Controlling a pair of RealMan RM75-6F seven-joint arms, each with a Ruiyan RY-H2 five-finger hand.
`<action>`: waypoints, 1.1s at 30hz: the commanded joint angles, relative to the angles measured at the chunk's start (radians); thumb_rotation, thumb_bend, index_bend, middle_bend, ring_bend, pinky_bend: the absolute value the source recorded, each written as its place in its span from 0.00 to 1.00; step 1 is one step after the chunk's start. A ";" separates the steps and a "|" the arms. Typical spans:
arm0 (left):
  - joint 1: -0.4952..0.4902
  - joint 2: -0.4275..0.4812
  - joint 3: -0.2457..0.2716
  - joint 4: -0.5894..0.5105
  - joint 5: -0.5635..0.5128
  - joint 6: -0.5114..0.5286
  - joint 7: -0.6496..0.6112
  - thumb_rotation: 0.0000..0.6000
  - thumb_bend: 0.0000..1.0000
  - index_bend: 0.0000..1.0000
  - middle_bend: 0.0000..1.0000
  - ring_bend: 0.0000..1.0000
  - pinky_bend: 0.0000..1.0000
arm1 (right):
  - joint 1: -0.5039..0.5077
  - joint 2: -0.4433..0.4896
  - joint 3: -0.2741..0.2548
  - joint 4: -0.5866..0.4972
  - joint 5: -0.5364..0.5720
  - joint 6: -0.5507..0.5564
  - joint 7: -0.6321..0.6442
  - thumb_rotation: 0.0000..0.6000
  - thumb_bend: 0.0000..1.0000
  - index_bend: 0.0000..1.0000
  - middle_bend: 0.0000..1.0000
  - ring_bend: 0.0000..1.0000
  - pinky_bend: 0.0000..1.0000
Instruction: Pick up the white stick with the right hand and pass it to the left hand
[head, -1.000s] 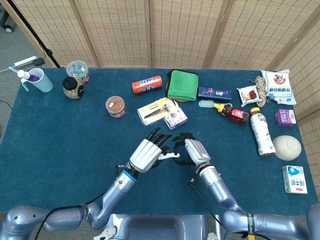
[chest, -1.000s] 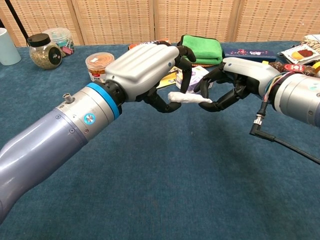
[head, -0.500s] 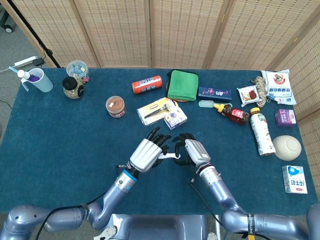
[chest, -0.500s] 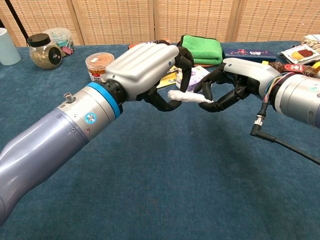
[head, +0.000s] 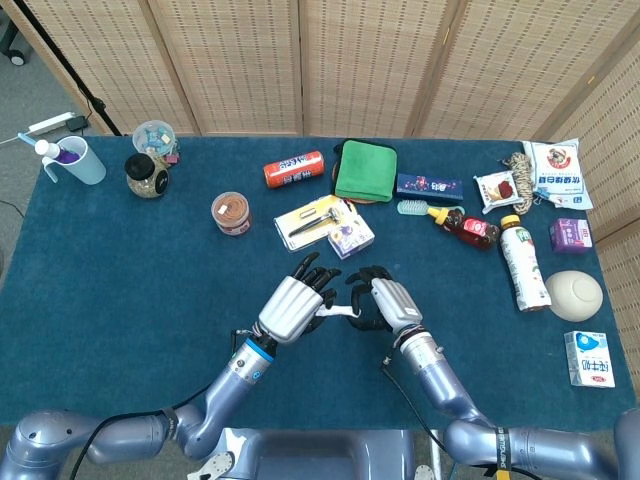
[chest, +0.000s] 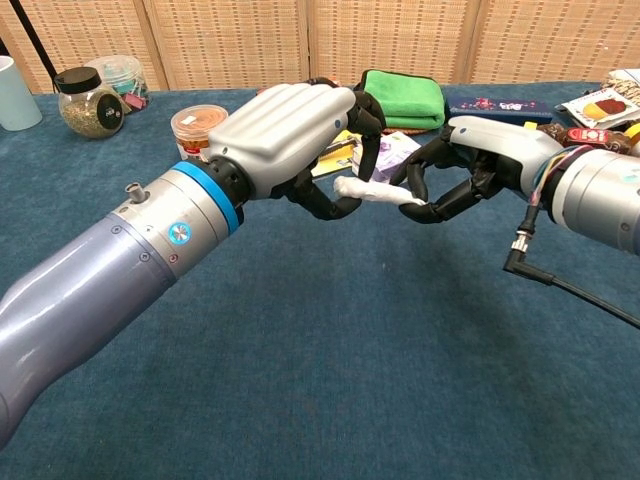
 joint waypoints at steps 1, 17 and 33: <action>0.000 0.000 0.000 0.000 -0.001 0.000 0.001 1.00 0.34 0.73 0.26 0.26 0.08 | 0.000 0.000 0.000 0.000 -0.001 0.000 0.000 1.00 0.39 0.71 0.28 0.13 0.00; 0.007 0.001 0.001 -0.001 -0.005 0.014 -0.006 1.00 0.36 0.77 0.27 0.27 0.08 | -0.003 0.003 -0.004 0.000 -0.006 0.002 0.002 1.00 0.39 0.71 0.28 0.13 0.00; 0.022 0.028 0.005 -0.020 -0.014 0.019 -0.025 1.00 0.36 0.78 0.27 0.27 0.08 | -0.014 0.026 -0.009 0.007 -0.008 0.012 -0.005 1.00 0.39 0.72 0.28 0.13 0.00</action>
